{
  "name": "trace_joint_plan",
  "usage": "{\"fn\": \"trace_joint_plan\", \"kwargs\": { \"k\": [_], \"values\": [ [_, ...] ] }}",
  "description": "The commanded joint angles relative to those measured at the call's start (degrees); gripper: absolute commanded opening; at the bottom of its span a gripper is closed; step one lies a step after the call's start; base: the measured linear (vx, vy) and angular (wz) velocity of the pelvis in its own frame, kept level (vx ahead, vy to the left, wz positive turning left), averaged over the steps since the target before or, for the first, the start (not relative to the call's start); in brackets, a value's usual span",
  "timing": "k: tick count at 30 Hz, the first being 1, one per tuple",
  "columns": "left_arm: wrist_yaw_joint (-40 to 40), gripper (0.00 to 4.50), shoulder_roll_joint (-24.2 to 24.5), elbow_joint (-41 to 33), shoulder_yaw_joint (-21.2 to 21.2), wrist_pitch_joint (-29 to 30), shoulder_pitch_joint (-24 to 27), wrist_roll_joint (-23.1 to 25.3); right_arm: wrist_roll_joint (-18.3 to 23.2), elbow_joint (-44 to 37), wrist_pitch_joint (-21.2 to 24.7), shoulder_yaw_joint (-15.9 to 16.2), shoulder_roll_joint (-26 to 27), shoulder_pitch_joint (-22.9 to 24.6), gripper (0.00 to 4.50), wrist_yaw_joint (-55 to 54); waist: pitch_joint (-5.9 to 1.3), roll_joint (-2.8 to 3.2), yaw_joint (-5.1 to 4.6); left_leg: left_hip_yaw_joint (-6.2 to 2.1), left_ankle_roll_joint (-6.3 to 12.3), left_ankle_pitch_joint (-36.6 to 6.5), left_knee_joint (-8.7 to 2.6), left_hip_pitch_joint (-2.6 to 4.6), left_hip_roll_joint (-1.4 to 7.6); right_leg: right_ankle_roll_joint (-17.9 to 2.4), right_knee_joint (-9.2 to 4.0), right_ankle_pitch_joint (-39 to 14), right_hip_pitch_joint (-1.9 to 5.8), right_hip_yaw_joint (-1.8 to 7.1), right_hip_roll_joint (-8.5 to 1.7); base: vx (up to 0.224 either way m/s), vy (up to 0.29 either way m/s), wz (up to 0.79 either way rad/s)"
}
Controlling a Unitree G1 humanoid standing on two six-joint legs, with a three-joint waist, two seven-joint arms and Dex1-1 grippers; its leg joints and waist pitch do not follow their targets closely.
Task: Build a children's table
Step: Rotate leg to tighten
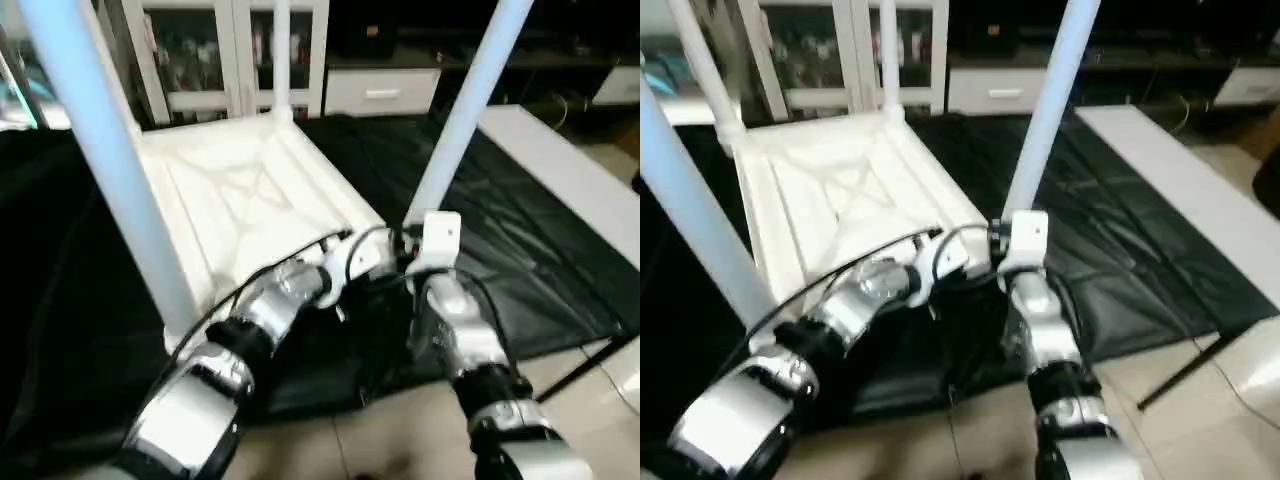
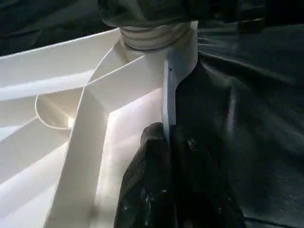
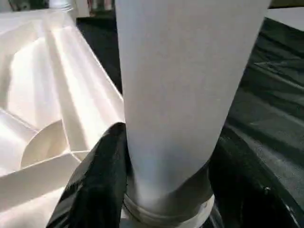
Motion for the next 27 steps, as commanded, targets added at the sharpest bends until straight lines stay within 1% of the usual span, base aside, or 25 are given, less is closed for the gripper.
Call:
{"fn": "trace_joint_plan", "kwargs": {
  "k": [1, 2, 3, 4, 5, 6, 7, 8, 9, 10, 11, 12, 13, 14, 15, 16, 17, 18, 19, 20, 21, 22, 23, 24, 27],
  "values": [
    [8.0, 0.0, 2.7, 1.2, 1.2, -0.7, -1.9, 1.6, 1.8, 0.8, -2.9, 0.5, 1.9, 0.4, 2.01, 6.2, -3.07, -0.24, 0.2, -1.41, 1.02, -23.4, -5.48, 0.4, 3.09, -9.1, -3.42, -21.3, 1.48, 2.39, -4.18, 0.0, 0.0, 0.0],
    [7.4, 0.0, 3.2, 1.5, 0.6, -1.4, -2.0, 2.1, 2.4, -0.2, -4.6, 1.0, 1.8, 0.5, 2.01, 9.5, -3.07, -0.24, 0.2, -1.41, 1.02, -23.4, -5.48, 0.4, 3.09, -9.1, -3.42, -21.3, 1.48, 2.39, -4.18, 0.0, 0.0, 0.0],
    [7.1, 0.0, 3.5, 1.7, 0.2, -1.9, -2.0, 2.4, 2.7, -0.7, -5.7, 1.2, 1.8, 0.7, 2.01, 11.4, -3.25, -0.3, 0.53, -1.17, 2.01, -19.8, -5.43, 0.0, 3.21, -10.3, -2.84, -17.8, 1.74, 2.71, -4.26, 0.0, 0.0, 0.0],
    [6.8, 0.0, 3.9, 2.1, -0.1, -2.4, -2.0, 2.7, 2.0, -1.4, -7.1, 2.4, 1.1, 1.1, 2.01, 12.8, -3.38, -0.67, 0.84, -0.83, 2.82, -17.8, -5.2, -0.04, 3.1, -10.8, -2.54, -16.4, 1.67, 2.87, -4.23, 0.0, 0.0, 0.0],
    [6.7, 0.0, 4.1, 2.4, -0.1, -2.8, -2.1, 2.9, 1.4, -1.8, -8.0, 3.1, 0.6, 1.3, 2.35, 13.6, -3.41, -0.69, 1.04, -0.68, 3.15, -17.0, -5.04, 0.05, 3.08, -11.0, -2.43, -16.2, 1.59, 2.96, -4.22, 0.0, 0.0, 0.0],
    [6.0, 0.0, 4.6, 2.2, -0.4, -3.3, -1.8, 3.1, 1.5, -3.1, -8.0, 3.5, -0.3, 1.8, 2.55, 14.7, -3.49, -0.94, 1.24, -0.48, 3.55, -16.3, -4.94, 0.2, 3.1, -11.1, -2.39, -16.2, 1.48, 3.0, -4.23, 0.0, 0.0, 0.0],
    [5.7, 0.0, 4.8, 2.3, -0.4, -3.7, -1.8, 3.2, 1.6, -3.4, -8.1, 3.6, -0.6, 1.9, 2.68, 15.2, -3.65, -0.91, 1.66, -0.34, 4.38, -14.7, -4.79, 0.17, 3.14, -11.3, -2.16, -16.1, 1.46, 3.06, -4.19, 0.0, 0.0, 0.0],
    [4.1, 0.0, 5.7, 1.9, -1.2, -5.2, -1.4, 4.0, 1.5, -4.7, -8.4, 3.7, -1.9, 2.3, 2.7, 15.7, -3.69, -1.05, 1.55, -0.46, 4.8, -13.0, -4.8, -0.8, 2.99, -10.8, -1.7, -15.7, 1.93, 3.08, -4.13, 0.0, 0.0, 0.0],
    [4.1, 0.0, 5.7, 1.9, -1.2, -5.2, -1.4, 4.0, 1.5, -4.7, -8.4, 3.7, -1.9, 2.3, 2.7, 15.7, -3.6, -0.96, 1.59, -0.75, 4.77, -12.7, -5.01, -1.23, 3.09, -10.2, -1.59, -16.4, 2.1, 2.95, -4.09, 0.0, 0.0, 0.0],
    [3.1, 0.0, 6.1, 1.8, -1.8, -6.2, -1.2, 4.5, 1.2, -5.1, -8.8, 3.6, -2.6, 2.4, 2.81, 15.8, -3.74, -0.91, 1.48, -0.8, 4.69, -12.2, -4.9, -1.34, 3.15, -9.8, -1.46, -16.5, 2.11, 2.91, -4.1, 0.0, 0.0, 0.0],
    [2.3, 0.0, 7.1, 1.5, -2.6, -7.0, -0.7, 5.3, 0.9, -6.4, -8.4, 3.6, -3.9, 2.7, 2.92, 16.3, -3.93, -0.34, 1.31, -0.92, 4.44, -10.2, -4.65, -1.14, 3.24, -10.8, -1.1, -13.4, 1.97, 2.92, -4.17, 0.0, 0.0, 0.0],
    [1.6, 0.0, 7.6, 1.3, -2.8, -7.3, -0.5, 5.5, 0.8, -7.1, -8.3, 3.6, -4.6, 3.0, 3.02, 17.1, -3.93, -0.45, 1.47, -0.74, 4.52, -9.9, -4.54, -0.7, 3.31, -11.4, -1.26, -12.1, 1.62, 2.91, -3.98, 0.0, 0.0, 0.0],
    [0.6, 0.0, 8.3, 1.0, -3.2, -7.7, 0.0, 5.7, 0.7, -8.3, -8.0, 3.6, -5.8, 3.4, 3.02, 18.3, -4.12, -0.57, 1.77, -0.22, 5.11, -8.6, -4.06, -0.04, 3.09, -13.0, -1.0, -8.4, 1.42, 3.07, -3.79, 0.081, -0.046, 0.03],
    [-4.1, 0.0, 10.5, -0.3, -4.2, -9.4, 1.6, 5.6, 0.9, -12.1, -6.0, 3.9, -9.6, 4.9, 3.24, 23.2, -4.23, -0.59, 2.26, -0.28, 6.47, -5.6, -3.9, -0.37, 3.03, -14.5, -0.11, -3.3, 2.0, 3.17, -3.62, 0.086, -0.035, 0.04],
    [-5.9, 0.0, 11.0, -0.6, -4.5, -10.3, 1.9, 5.4, 1.2, -13.0, -5.7, 3.9, -10.4, 5.3, 3.24, 24.9, -4.38, -0.64, 2.38, -0.17, 7.19, -4.0, -3.74, -0.43, 3.08, -15.1, 0.31, -0.8, 2.06, 3.25, -3.58, 0.086, -0.035, 0.04],
    [-9.7, 0.0, 12.0, -1.5, -4.7, -10.9, 2.7, 4.6, 1.4, -14.9, -4.3, 4.9, -12.9, 6.6, 3.42, 29.1, -4.19, -0.44, 2.62, -0.05, 8.44, -2.7, -3.56, -0.52, 2.91, -16.0, 0.67, 1.6, 1.9, 3.3, -3.51, 0.0, 0.0, 0.0],
    [-13.4, 0.0, 12.8, -2.1, -5.1, -12.4, 3.3, 3.8, 1.5, -16.3, -3.7, 5.6, -14.8, 7.7, 3.48, 32.4, -3.95, -0.58, 2.85, 0.04, 9.17, -3.9, -3.61, -0.53, 2.94, -16.1, 0.41, 0.2, 2.04, 3.27, -3.55, 0.0, 0.0, 0.0],
    [-13.4, 0.0, 12.8, -2.1, -5.1, -12.4, 3.3, 3.8, 1.5, -16.3, -3.7, 5.6, -14.8, 7.7, 3.48, 32.4, -3.87, -0.6, 2.99, -0.02, 9.13, -4.9, -3.71, -0.53, 3.05, -15.9, 0.24, -1.4, 2.13, 3.23, -3.64, 0.0, 0.0, 0.0],
    [-16.7, 0.0, 13.6, -2.6, -5.1, -11.7, 3.8, 2.9, 2.3, -18.2, -2.1, 6.3, -16.8, 9.0, 3.54, 36.2, -3.97, -0.5, 3.12, 0.02, 8.21, -5.9, -3.8, -0.3, 3.27, -15.5, 0.12, -4.0, 1.98, 3.28, -3.74, 0.0, 0.0, 0.0],
    [-20.5, 0.0, 14.5, -3.2, -5.6, -12.9, 4.3, 2.0, 2.7, -19.9, -1.0, 7.2, -18.6, 10.2, 3.68, 39.1, -3.81, -0.76, 3.4, 0.11, 7.34, -7.0, -3.87, -0.11, 3.36, -15.5, -0.16, -6.0, 1.92, 3.29, -3.6, 0.0, 0.0, 0.0],
    [-23.1, 0.0, 15.1, -3.6, -5.9, -13.7, 4.6, 1.4, 2.9, -21.0, -0.3, 7.8, -19.9, 11.1, 3.8, 41.1, -3.72, -0.75, 3.64, 0.07, 7.17, -7.6, -3.95, -0.03, 3.3, -15.3, -0.27, -6.9, 2.03, 3.24, -3.54, 0.0, 0.0, 0.0],
    [-29.0, 0.0, 17.4, -4.2, -7.0, -14.4, 5.2, 1.2, 3.7, -25.3, 1.9, 10.3, -24.6, 14.3, 3.87, 47.7, -3.48, -0.58, 3.84, -0.04, 6.13, -9.5, -4.3, 0.12, 3.63, -14.6, -0.45, -9.2, 1.87, 3.35, -3.49, 0.0, 0.0, 0.0],
    [-32.0, 0.0, 18.5, -4.5, -7.8, -16.4, 5.4, 1.0, 4.1, -26.8, 2.3, 11.2, -26.3, 15.5, 3.91, 50.3, -3.47, -0.55, 3.87, -0.02, 5.78, -10.2, -4.31, 0.21, 3.67, -14.3, -0.58, -9.8, 1.83, 3.34, -3.48, 0.0, 0.0, 0.0],
    [-34.3, 0.0, 19.1, -5.2, -7.9, -16.6, 5.8, 0.3, 4.7, -28.1, 3.0, 11.7, -27.4, 16.4, 3.99, 52.0, -3.33, -0.28, 4.03, -0.05, 4.79, -12.1, -4.51, 0.48, 3.82, -14.0, -0.76, -11.3, 1.55, 3.4, -3.46, 0.0, 0.0, 0.0],
    [-41.6, 0.0, 19.7, -8.2, -7.2, -15.7, 7.2, -3.7, 7.6, -31.6, 6.2, 13.1, -29.2, 18.2, 4.3, 57.3, -3.05, -0.32, 4.1, -0.1, 3.29, -15.2, -4.9, 0.49, 3.95, -13.4, -1.07, -14.6, 1.48, 3.46, -3.6, 0.0, 0.0, 0.0]
  ]
}}
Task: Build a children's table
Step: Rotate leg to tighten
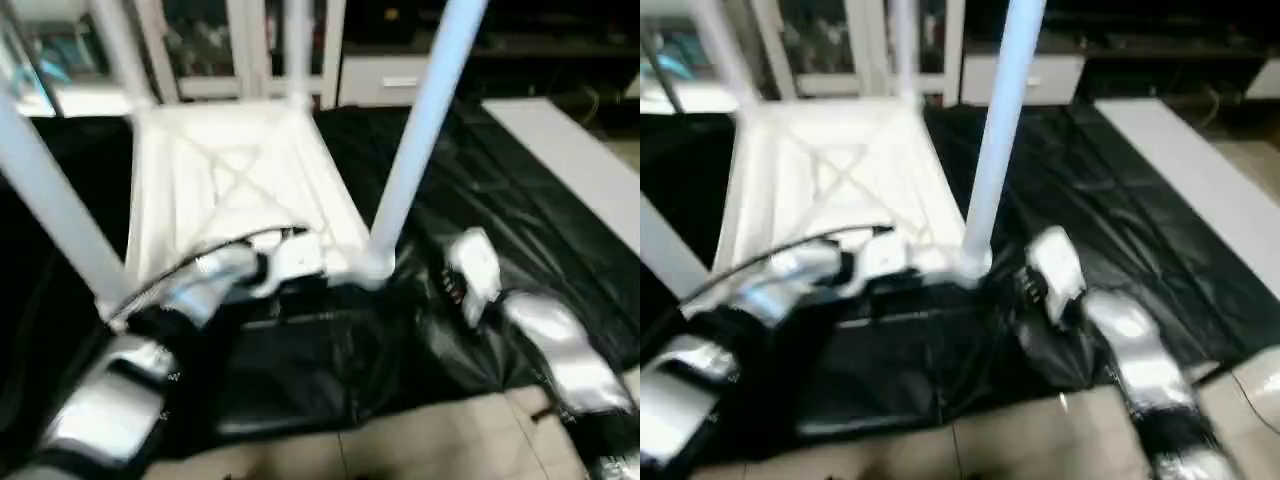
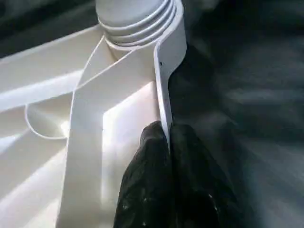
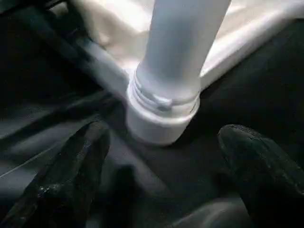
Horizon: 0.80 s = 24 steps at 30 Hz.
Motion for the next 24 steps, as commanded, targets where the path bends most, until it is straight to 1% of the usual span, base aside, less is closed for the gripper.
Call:
{"fn": "trace_joint_plan", "kwargs": {
  "k": [1, 2, 3, 4, 5, 6, 7, 8, 9, 10, 11, 12, 13, 14, 15, 16, 17, 19, 20, 22, 23, 24],
  "values": [
    [-7.4, 0.0, -1.0, 0.1, -5.4, 0.5, 3.2, 1.7, 2.8, -4.4, 3.2, 1.7, -1.0, 0.1, 4.35, 4.9, -2.97, 0.21, 0.03, -0.76, 2.6, -17.0, -4.75, 0.47, 3.29, -12.1, -4.02, -18.7, 2.73, 3.2, -3.86, 0.0, 0.0, 0.0],
    [-7.5, 0.0, -0.9, -0.2, -5.7, 0.1, 3.2, 2.0, 3.0, -5.0, 3.7, 2.1, -1.2, 0.2, 4.43, 5.7, -2.86, 0.35, 0.14, -0.78, 1.9, -18.5, -4.78, 0.8, 3.31, -11.4, -4.35, -21.0, 2.49, 3.26, -3.99, 0.0, 0.0, 0.0],
    [-7.5, 0.0, -0.9, -0.2, -5.7, 0.1, 3.2, 2.0, 3.0, -5.0, 3.7, 2.1, -1.2, 0.2, 4.43, 5.7, -2.9, 0.3, 0.2, -0.69, 1.58, -18.9, -4.72, 1.12, 3.29, -11.4, -4.45, -21.3, 2.3, 3.35, -4.02, 0.0, 0.0, 0.0],
    [-8.3, 0.0, -1.0, -0.9, -6.0, 0.4, 3.5, 1.8, 2.4, -5.2, 3.7, 2.4, -1.2, 0.3, 4.43, 6.2, -2.8, 0.3, 0.25, -0.66, 0.94, -19.7, -4.85, 1.27, 3.32, -11.1, -4.42, -21.8, 2.12, 3.44, -3.84, 0.0, 0.0, 0.0],
    [-9.4, 0.0, -1.4, -1.9, -6.2, 0.9, 3.8, 1.3, 1.3, -4.6, 3.2, 2.8, -0.8, -0.2, 4.43, 6.0, -2.85, -0.36, 0.44, -0.4, 0.68, -19.9, -4.76, 1.58, 3.28, -10.9, -4.57, -22.4, 1.87, 3.56, -3.84, 0.0, 0.0, 0.0],
    [-10.3, 0.0, -1.6, -2.6, -6.4, 1.4, 4.0, 0.8, 0.6, -4.2, 2.9, 2.9, -0.5, -0.6, 4.43, 5.8, -2.88, -0.25, 0.51, -0.45, 0.44, -19.5, -4.77, 1.58, 3.29, -11.1, -4.32, -22.2, 1.88, 3.68, -3.89, 0.0, 0.0, 0.0],
    [-10.7, 0.0, -1.8, -3.2, -6.4, 1.6, 4.2, 0.7, 0.5, -4.2, 3.1, 3.2, -0.6, -0.8, 4.43, 6.2, -2.92, -0.1, 0.54, -0.22, 0.27, -18.7, -4.82, 1.48, 3.24, -11.2, -4.23, -21.4, 1.85, 3.84, -3.72, 0.0, 0.0, 0.0],
    [-11.0, 0.0, -1.9, -3.5, -6.5, 1.8, 4.3, 0.6, 0.5, -4.2, 3.2, 3.4, -0.6, -0.9, 4.43, 6.4, -3.02, -0.18, 0.51, -0.19, 0.17, -18.3, -4.82, 1.42, 3.31, -11.3, -4.01, -20.7, 1.97, 3.91, -3.7, 0.0, 0.0, 0.0],
    [-11.4, 0.0, -2.1, -4.0, -6.6, 1.8, 4.4, 0.4, 0.7, -4.4, 3.5, 3.9, -0.9, -1.2, 4.43, 7.2, -3.12, -0.23, 0.58, 0.02, 0.41, -17.3, -4.75, 1.48, 3.26, -11.4, -3.8, -19.2, 1.91, 4.11, -3.53, 0.0, 0.0, 0.0],
    [-12.1, 0.0, -2.2, -4.7, -6.6, 1.9, 4.7, 0.2, 1.0, -4.8, 4.6, 5.0, -1.5, -1.6, 4.43, 9.0, -3.24, -0.38, 0.56, 0.11, 0.91, -16.1, -4.66, 1.37, 3.26, -12.0, -3.43, -17.2, 2.06, 4.22, -3.49, 0.0, 0.0, 0.0],
    [-12.5, 0.0, -2.3, -4.9, -6.7, 2.1, 4.9, 0.2, 0.7, -4.5, 4.8, 5.6, -1.7, -2.0, 4.43, 9.8, -3.34, -0.24, 0.55, 0.16, 1.38, -14.5, -4.6, 1.09, 3.27, -12.5, -3.13, -15.0, 2.25, 4.28, -3.46, 0.0, 0.0, 0.0],
    [-12.7, 0.0, -2.2, -5.1, -6.7, 2.3, 5.0, 0.1, 0.4, -4.1, 4.8, 6.0, -1.8, -2.3, 4.43, 10.2, -3.48, -0.35, 0.54, 0.2, 1.57, -13.5, -4.55, 1.14, 3.26, -12.7, -2.95, -13.7, 2.32, 4.25, -3.43, 0.0, 0.0, 0.0],
    [-12.7, 0.0, -2.2, -5.1, -6.7, 2.3, 5.0, 0.1, 0.4, -4.1, 4.8, 6.0, -1.8, -2.3, 4.43, 10.2, -3.56, -0.31, 0.58, 0.28, 2.12, -11.8, -4.4, 1.01, 3.19, -13.2, -2.66, -11.4, 2.44, 4.3, -3.46, 0.0, 0.0, 0.0],
    [-13.1, 0.0, -2.0, -5.4, -6.6, 2.3, 5.2, 0.5, 0.1, -3.9, 5.1, 6.3, -2.1, -2.7, 4.26, 10.9, -3.54, -0.3, 0.65, 0.36, 2.37, -11.3, -4.33, 0.98, 3.14, -13.4, -2.63, -10.7, 2.46, 4.32, -3.47, 0.0, 0.0, 0.0],
    [-13.5, 0.0, -1.8, -5.8, -6.5, 2.5, 5.5, 0.5, 0.2, -4.1, 5.5, 6.3, -2.2, -2.8, 4.26, 11.2, -3.55, -0.53, 0.59, 0.37, 2.9, -10.6, -4.26, 0.75, 3.07, -13.5, -2.54, -10.1, 2.67, 4.33, -3.55, 0.0, 0.0, 0.0],
    [-13.8, 0.0, -1.7, -6.0, -6.4, 2.7, 5.6, 0.5, 0.2, -4.3, 5.7, 6.3, -2.2, -2.9, 4.26, 11.4, -3.51, -0.52, 0.68, 0.35, 3.16, -10.4, -4.24, 0.64, 3.08, -13.4, -2.59, -10.7, 2.77, 4.35, -3.71, 0.0, 0.0, 0.0],
    [-13.8, 0.0, -1.7, -6.0, -6.4, 2.7, 5.6, 0.5, 0.2, -4.3, 5.7, 6.3, -2.2, -2.9, 4.26, 11.4, -3.45, -0.55, 0.71, 0.35, 3.06, -10.9, -4.25, 0.66, 3.09, -13.0, -2.8, -12.5, 2.74, 4.35, -3.79, 0.0, 0.0, 0.0],
    [-14.2, 0.0, -1.1, -6.9, -6.5, 3.3, 6.0, 0.4, 1.5, -4.5, 6.6, 5.6, -2.0, -3.3, 3.92, 12.3, -3.42, -0.57, 0.77, 0.3, 2.85, -11.3, -4.28, 0.72, 3.15, -12.5, -2.89, -14.1, 2.7, 4.34, -3.77, 0.0, 0.0, 0.0],
    [-14.4, 0.0, -0.7, -7.3, -6.5, 3.5, 6.3, 0.4, 2.3, -4.5, 7.0, 5.3, -1.9, -3.6, 3.89, 12.9, -3.41, -0.54, 0.76, 0.29, 2.65, -11.6, -4.31, 0.73, 3.18, -12.3, -2.93, -14.7, 2.65, 4.32, -3.72, 0.0, 0.0, 0.0],
    [-14.7, 0.0, -0.5, -7.7, -6.5, 3.9, 6.6, 0.5, 2.9, -4.3, 7.3, 5.1, -2.0, -3.7, 3.87, 13.5, -3.42, -0.55, 0.74, 0.27, 2.47, -11.4, -4.33, 0.72, 3.21, -12.3, -2.86, -14.4, 2.66, 4.31, -3.68, 0.0, 0.0, 0.0],
    [-14.8, 0.0, -0.4, -7.9, -6.4, 4.0, 6.6, 0.6, 3.1, -4.2, 7.4, 5.1, -2.1, -3.7, 3.64, 13.8, -3.44, -0.48, 0.76, 0.28, 2.44, -11.2, -4.31, 0.76, 3.21, -12.4, -2.84, -14.1, 2.63, 4.29, -3.65, 0.0, 0.0, 0.0],
    [-14.8, 0.0, -0.4, -8.1, -6.4, 4.2, 6.8, 0.6, 3.4, -4.0, 7.5, 4.9, -2.2, -3.7, 3.52, 14.1, -3.44, -0.5, 0.73, 0.28, 2.38, -11.2, -4.32, 0.75, 3.21, -12.4, -2.8, -13.9, 2.63, 4.29, -3.61, 0.0, 0.0, 0.0]
  ]
}}
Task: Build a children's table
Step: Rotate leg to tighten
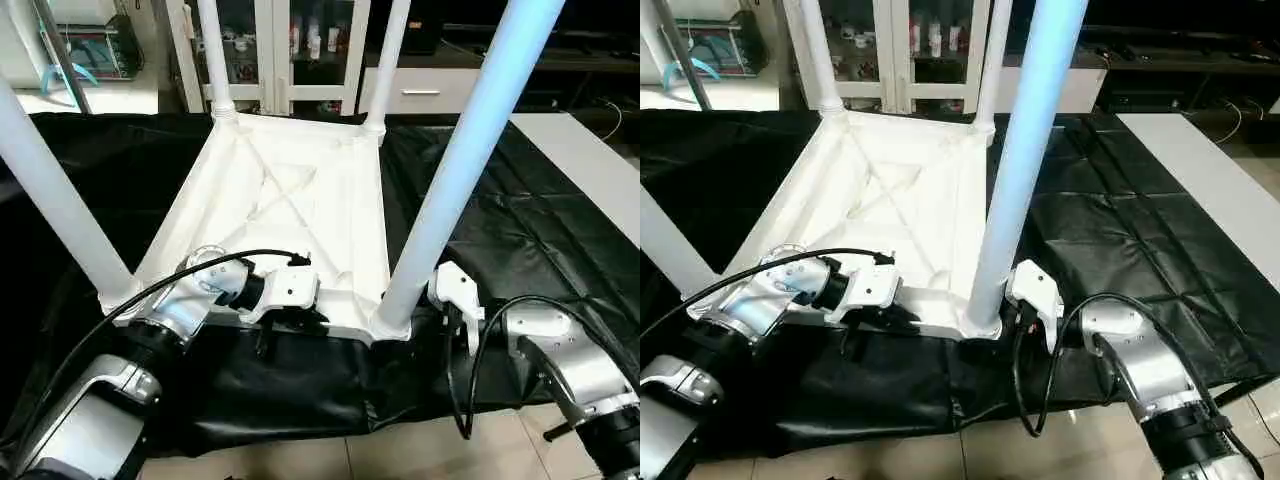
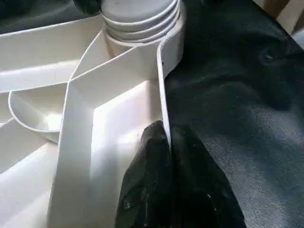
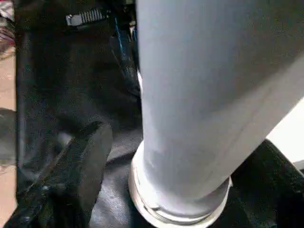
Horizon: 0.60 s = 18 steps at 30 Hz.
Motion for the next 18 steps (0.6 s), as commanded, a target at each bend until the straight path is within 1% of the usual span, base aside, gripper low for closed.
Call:
{"fn": "trace_joint_plan", "kwargs": {
  "k": [1, 2, 3, 4, 5, 6, 7, 9, 11, 12, 14, 15, 17, 18],
  "values": [
    [-3.2, 0.0, -0.5, 1.1, -4.6, 0.9, 2.8, 2.7, 1.1, 0.1, 0.4, -0.5, -0.6, -0.8, 3.47, 1.4, -3.2, -0.28, 0.01, -1.22, 2.38, -11.0, -4.32, 0.21, 3.07, -13.2, -2.91, -13.0, 2.26, 2.62, -3.58, 0.0, 0.0, 0.0],
    [-3.3, 0.0, -0.4, 0.8, -4.7, 1.2, 2.8, 2.7, 1.1, 0.6, 0.5, -0.7, -0.7, -0.6, 3.44, 1.7, -3.24, -0.14, 0.02, -1.21, 2.3, -10.9, -4.3, 0.28, 3.06, -13.3, -2.89, -12.7, 2.23, 2.62, -3.56, 0.0, 0.0, 0.0],
    [-3.3, 0.0, -0.4, 0.7, -4.7, 1.3, 2.9, 2.7, 1.1, 0.7, 0.6, -0.7, -0.8, -0.5, 3.44, 1.8, -3.26, -0.15, 0.02, -1.17, 2.27, -10.8, -4.27, 0.31, 3.05, -13.5, -2.87, -12.5, 2.21, 2.61, -3.56, 0.0, 0.0, 0.0],
    [-3.4, 0.0, -0.4, 0.7, -4.8, 1.3, 2.9, 2.7, 1.0, 0.9, 0.5, -0.7, -0.8, -0.4, 3.12, 1.8, -3.29, -0.21, 0.06, -1.13, 2.3, -10.7, -4.23, 0.3, 3.0, -13.6, -2.82, -12.0, 2.26, 2.6, -3.52, 0.0, 0.0, 0.0],
    [-3.4, 0.0, -0.4, 0.5, -4.8, 1.4, 2.9, 2.8, 1.0, 0.9, 0.6, -0.7, -0.8, -0.3, 3.12, 2.0, -3.3, -0.23, 0.08, -1.17, 2.43, -10.3, -4.23, 0.18, 3.01, -13.7, -2.71, -11.5, 2.38, 2.6, -3.54, 0.0, 0.0, 0.0],
    [-3.4, 0.0, -0.3, 0.5, -4.9, 1.4, 2.9, 2.8, 0.9, 1.0, 0.5, -0.7, -0.8, -0.2, 3.04, 2.1, -3.32, 0.09, 0.13, -1.2, 2.41, -10.2, -4.22, 0.2, 2.99, -13.8, -2.7, -11.3, 2.4, 2.61, -3.57, 0.0, 0.0, 0.0],
    [-3.4, 0.0, -0.3, 0.5, -4.9, 1.4, 2.9, 2.8, 0.9, 1.0, 0.5, -0.7, -0.8, -0.2, 3.02, 2.1, -3.33, -0.07, 0.09, -1.15, 2.42, -10.0, -4.21, 0.25, 3.0, -13.8, -2.71, -11.0, 2.37, 2.58, -3.49, 0.0, 0.0, 0.0],
    [-3.6, 0.0, -0.3, 0.2, -4.9, 1.7, 2.9, 2.9, 0.6, 1.2, 0.5, -0.5, -1.0, -0.2, 3.02, 2.3, -3.36, -0.02, 0.14, -1.14, 2.43, -10.1, -4.19, 0.25, 3.0, -14.0, -2.69, -10.9, 2.42, 2.57, -3.5, 0.0, 0.0, 0.0],
    [-3.7, 0.0, -0.2, 0.2, -5.0, 1.7, 2.9, 3.0, 0.2, 1.3, 0.3, -0.3, -1.2, -0.2, 2.74, 2.5, -3.37, -0.07, 0.19, -1.17, 2.33, -10.4, -4.2, 0.24, 3.01, -13.9, -2.71, -11.3, 2.45, 2.55, -3.52, 0.0, 0.0, 0.0],
    [-3.7, 0.0, -0.2, 0.2, -5.1, 1.7, 2.9, 3.1, -0.2, 1.6, 0.1, 0.0, -1.4, -0.2, 2.74, 2.6, -3.33, 0.11, 0.22, -1.19, 2.25, -10.5, -4.23, 0.27, 3.03, -13.9, -2.74, -11.5, 2.42, 2.56, -3.54, 0.0, 0.0, 0.0],
    [-3.7, 0.0, -0.3, 0.2, -5.2, 1.7, 2.8, 3.2, -0.9, 2.0, -0.3, 0.4, -1.6, -0.1, 2.51, 2.8, -3.38, 0.01, 0.23, -1.12, 2.19, -10.5, -4.17, 0.34, 2.99, -14.1, -2.71, -11.1, 2.38, 2.53, -3.44, 0.0, 0.0, 0.0],
    [-3.7, 0.0, -0.3, 0.2, -5.2, 1.7, 2.8, 3.3, -1.1, 2.2, -0.5, 0.5, -1.6, -0.1, 2.51, 3.0, -3.37, 0.05, 0.25, -1.13, 2.19, -10.5, -4.18, 0.3, 2.99, -14.1, -2.7, -11.1, 2.42, 2.55, -3.46, 0.0, 0.0, 0.0],
    [-3.8, 0.0, -0.2, 0.1, -5.2, 1.8, 2.9, 3.4, -1.3, 2.4, -0.5, 0.5, -1.5, -0.1, 2.27, 3.1, -3.42, 0.02, 0.37, -1.14, 2.22, -10.3, -4.16, 0.32, 3.0, -14.1, -2.63, -10.7, 2.45, 2.55, -3.47, 0.0, 0.0, 0.0],
    [-3.6, 0.0, -0.3, 0.1, -5.2, 1.9, 2.9, 3.5, -1.6, 3.0, -0.4, 0.3, -1.1, -0.3, 2.27, 2.3, -3.44, -0.01, 0.36, -1.13, 2.26, -10.1, -4.15, 0.28, 2.98, -14.1, -2.61, -10.5, 2.47, 2.54, -3.44, 0.0, 0.0, 0.0]
  ]
}}
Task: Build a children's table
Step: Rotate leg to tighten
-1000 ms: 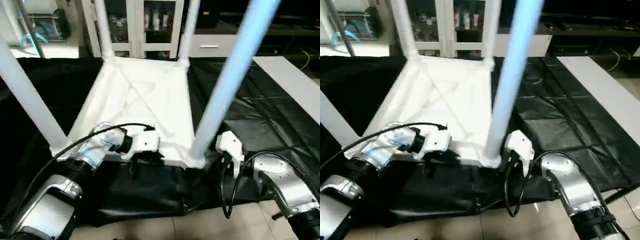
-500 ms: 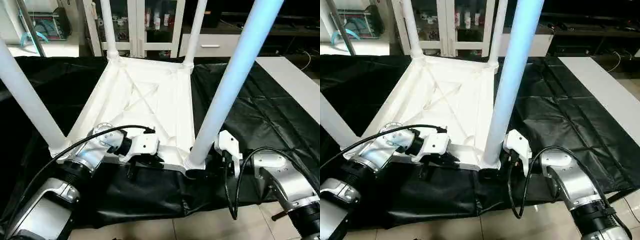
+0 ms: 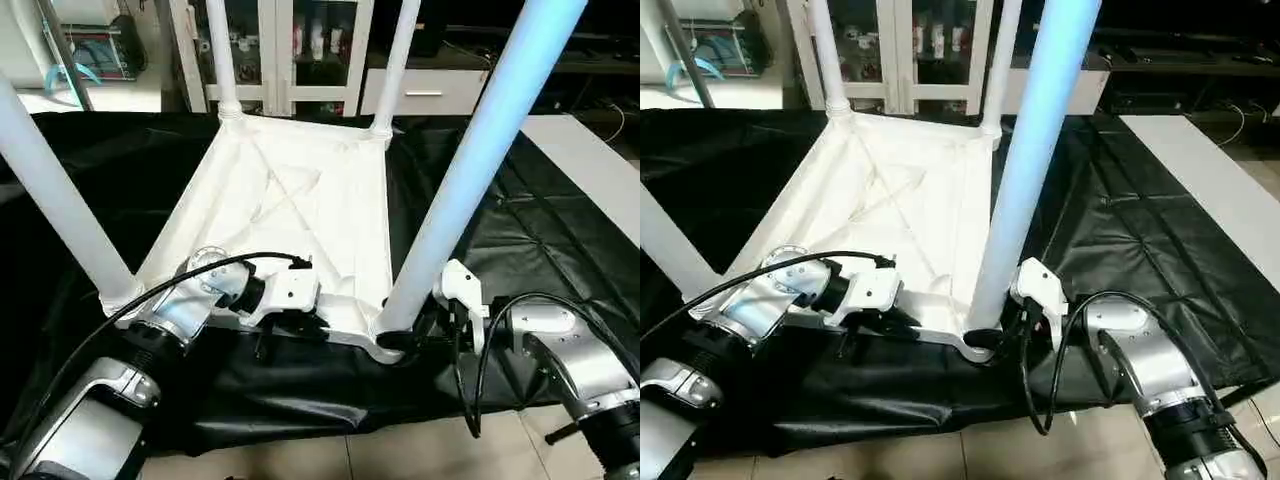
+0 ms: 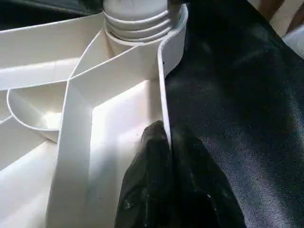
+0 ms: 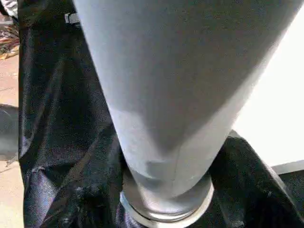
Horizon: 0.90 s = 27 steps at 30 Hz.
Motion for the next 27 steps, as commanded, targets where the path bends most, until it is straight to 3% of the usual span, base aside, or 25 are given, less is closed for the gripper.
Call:
{"fn": "trace_joint_plan", "kwargs": {
  "k": [1, 4, 6, 7, 8, 9, 10, 12, 13, 14, 15, 16, 17, 18, 19, 20, 21, 22, 23, 25, 27],
  "values": [
    [-2.3, 0.0, -0.3, 1.5, -4.8, 0.7, 2.5, 3.6, -1.7, 2.2, 0.5, 0.5, 0.0, 0.1, 2.19, -0.7, -3.34, -0.02, -0.07, -1.13, 2.28, -10.0, -4.13, 0.28, 2.97, -14.1, -2.62, -10.5, 2.47, 2.54, -3.45, 0.0, 0.0, 0.0],
    [-0.2, 0.0, -1.3, 2.0, -4.2, 1.8, 2.4, 3.7, -4.4, 6.6, -0.2, -0.9, 2.7, -1.6, 2.13, -8.8, -3.24, 0.01, -0.21, -1.13, 2.15, -10.6, -4.2, 0.25, 2.96, -13.9, -2.75, -11.4, 2.33, 2.52, -3.43, 0.0, 0.0, 0.0],
    [2.7, 0.0, -2.8, 2.7, -3.3, 3.6, 2.0, 3.6, -6.4, 11.6, 0.2, -3.1, 5.9, -3.6, 2.12, -18.8, -2.78, 0.17, -1.03, -1.43, 0.03, -16.2, -4.72, 0.34, 2.71, -11.9, -3.8, -19.8, 1.97, 2.36, -3.44, -0.034, -0.003, -0.04],
    [5.7, 0.0, -4.1, 3.8, -2.6, 5.1, 1.3, 3.9, -6.2, 13.9, 1.2, -5.1, 8.2, -4.6, 2.11, -24.5, -2.47, 0.12, -1.94, -2.02, -1.65, -20.4, -4.95, 0.21, 2.64, -9.4, -4.28, -27.3, 1.93, 2.01, -3.45, -0.066, -0.004, -0.08],
    [7.8, 0.0, -5.0, 4.6, -1.9, 6.2, 0.8, 3.8, -5.7, 15.1, 1.9, -6.3, 9.7, -5.0, 2.1, -27.7, -2.49, 0.17, -2.65, -2.56, -2.9, -23.7, -4.96, 0.52, 2.49, -7.1, -4.99, -32.9, 1.63, 1.63, -3.54, -0.088, 0.012, -0.16],
    [10.3, 0.0, -6.4, 5.3, -1.0, 7.9, 0.2, 3.5, -5.4, 16.2, 2.6, -7.6, 11.3, -5.5, 2.09, -31.7, -2.43, 0.08, -3.3, -3.17, -3.2, -25.6, -4.97, 0.22, 2.39, -4.6, -5.58, -37.2, 1.92, 1.05, -3.65, 0.0, 0.0, 0.0],
    [11.9, 0.0, -7.2, 5.7, -0.4, 8.9, -0.2, 3.3, -5.3, 16.9, 2.9, -8.4, 12.3, -5.8, 2.09, -34.1, -2.57, 0.21, -3.49, -3.39, -3.19, -26.1, -4.99, 0.23, 2.29, -3.8, -5.78, -37.8, 1.98, 0.83, -3.74, -0.081, 0.028, -0.2],
    [15.3, 0.0, -9.0, 6.4, 0.6, 11.4, -1.3, 3.2, -5.9, 18.6, 3.2, -9.6, 14.6, -6.3, 2.09, -40.1, -2.75, 0.41, -3.99, -3.6, -2.68, -26.9, -4.92, 0.65, 2.24, -3.8, -6.42, -36.7, 1.65, 0.68, -3.76, -0.055, 0.032, -0.14],
    [16.4, 0.0, -9.5, 6.6, 0.9, 12.3, -1.7, 3.3, -6.1, 19.1, 3.2, -9.9, 15.2, -6.5, 2.08, -42.0, -2.75, 0.4, -4.48, -3.78, -2.26, -26.9, -5.1, 0.26, 2.31, -4.7, -6.27, -33.8, 1.91, 0.57, -3.57, 0.0, 0.0, 0.0],
    [22.0, 0.0, -11.5, 7.8, 2.0, 14.9, -3.2, 4.0, -7.6, 20.8, 2.7, -11.0, 17.6, -7.1, 2.08, -49.6, -2.61, 0.37, -4.74, -3.83, -2.18, -27.5, -5.15, 0.17, 2.21, -5.0, -6.36, -33.2, 1.71, 0.43, -3.44, 0.0, 0.0, 0.0],
    [27.2, 0.0, -13.0, 9.1, 3.3, 17.1, -4.4, 4.4, -8.1, 22.1, 1.9, -11.9, 19.1, -7.7, 2.08, -54.4, -2.55, 0.35, -4.89, -3.79, -2.15, -28.1, -5.03, 0.34, 2.06, -5.0, -6.55, -33.7, 1.47, 0.33, -3.39, 0.0, 0.0, 0.0],
    [28.6, 0.0, -13.4, 9.4, 3.6, 17.7, -4.7, 4.5, -8.2, 22.4, 1.7, -12.1, 19.5, -7.9, 2.07, -55.6, -2.56, 0.33, -5.12, -3.7, -1.9, -29.0, -4.72, 0.95, 1.83, -4.8, -7.01, -34.9, 1.09, -0.01, -3.34, 0.0, 0.0, 0.0],
    [38.6, 0.0, -15.9, 12.5, 5.5, 18.3, -6.9, 5.6, -8.6, 25.1, 0.0, -13.5, 22.5, -9.4, 2.07, -63.3, -2.57, 0.55, -5.07, -3.53, -1.16, -29.0, -4.3, 1.43, 1.65, -4.6, -7.47, -35.7, 0.85, -0.36, -3.32, 0.0, 0.0, 0.0],
    [40.9, 0.0, -16.4, 13.2, 5.8, 18.2, -7.4, 6.0, -8.7, 25.8, -0.5, -13.9, 23.3, -9.8, 2.06, -65.4, -2.46, 0.73, -5.15, -3.47, -1.0, -28.9, -4.2, 1.52, 1.56, -4.6, -7.72, -36.0, 0.48, -0.47, -3.41, 0.0, 0.0, 0.0],
    [44.5, 0.0, -17.2, 14.5, 6.3, 17.6, -8.3, 6.8, -9.1, 27.0, -1.3, -14.5, 24.5, -10.5, 2.06, -69.0, -2.74, 0.86, -5.1, -3.65, -0.78, -28.3, -4.27, 1.58, 1.68, -4.6, -7.87, -34.5, 0.96, -0.96, -3.33, 0.0, 0.0, 0.0],
    [47.1, 0.0, -17.9, 15.9, 6.7, 16.6, -9.0, 7.3, -9.4, 28.6, -2.2, -14.3, 25.5, -11.5, 2.06, -70.7, -2.82, 0.9, -5.03, -3.64, -0.62, -27.7, -4.36, 1.33, 1.77, -4.8, -7.73, -32.9, 1.2, -0.9, -3.38, 0.0, 0.0, 0.0],
    [50.4, 0.0, -18.0, 17.3, 6.1, 14.4, -9.7, 8.7, -9.2, 30.0, -3.8, -14.4, 26.6, -12.5, 2.04, -72.2, -3.0, 0.95, -4.88, -3.66, -0.24, -25.8, -4.62, 0.53, 1.94, -5.8, -7.21, -29.1, 1.64, -0.5, -3.58, 0.0, 0.0, 0.0],
    [53.4, 0.0, -17.8, 18.8, 5.3, 12.3, -10.3, 10.3, -7.0, 31.9, -6.4, -15.4, 28.5, -14.2, 2.04, -70.9, -2.97, 1.04, -4.99, -3.54, 0.23, -25.1, -4.79, -0.03, 1.93, -6.5, -6.9, -27.0, 1.59, -0.23, -3.66, 0.0, 0.0, 0.0],
    [53.6, 0.0, -17.3, 19.2, 4.8, 11.5, -10.4, 10.9, -5.0, 32.3, -7.9, -16.2, 29.4, -15.0, 2.04, -68.2, -2.9, 0.89, -4.94, -3.43, 0.53, -25.2, -4.88, -0.05, 1.99, -7.1, -6.78, -25.9, 1.69, -0.16, -3.61, 0.0, 0.0, 0.0],
    [53.3, 0.0, -17.0, 19.0, 4.5, 11.2, -10.4, 11.2, -4.8, 32.0, -8.5, -16.1, 29.4, -15.1, 2.03, -66.9, -3.05, 0.91, -4.59, -3.24, 0.93, -23.2, -4.92, -0.25, 2.08, -8.3, -6.28, -23.0, 1.87, 0.27, -3.77, 0.0, 0.0, 0.0],
    [52.7, 0.0, -16.0, 19.1, 3.7, 10.6, -10.4, 11.7, -4.6, 29.0, -11.6, -14.5, 29.1, -14.3, 2.01, -60.1, -3.27, 0.56, -4.18, -2.93, 1.78, -18.8, -4.84, -0.81, 2.1, -9.7, -5.57, -19.4, 2.32, 0.66, -4.01, 0.0, 0.0, 0.0]
  ]
}}
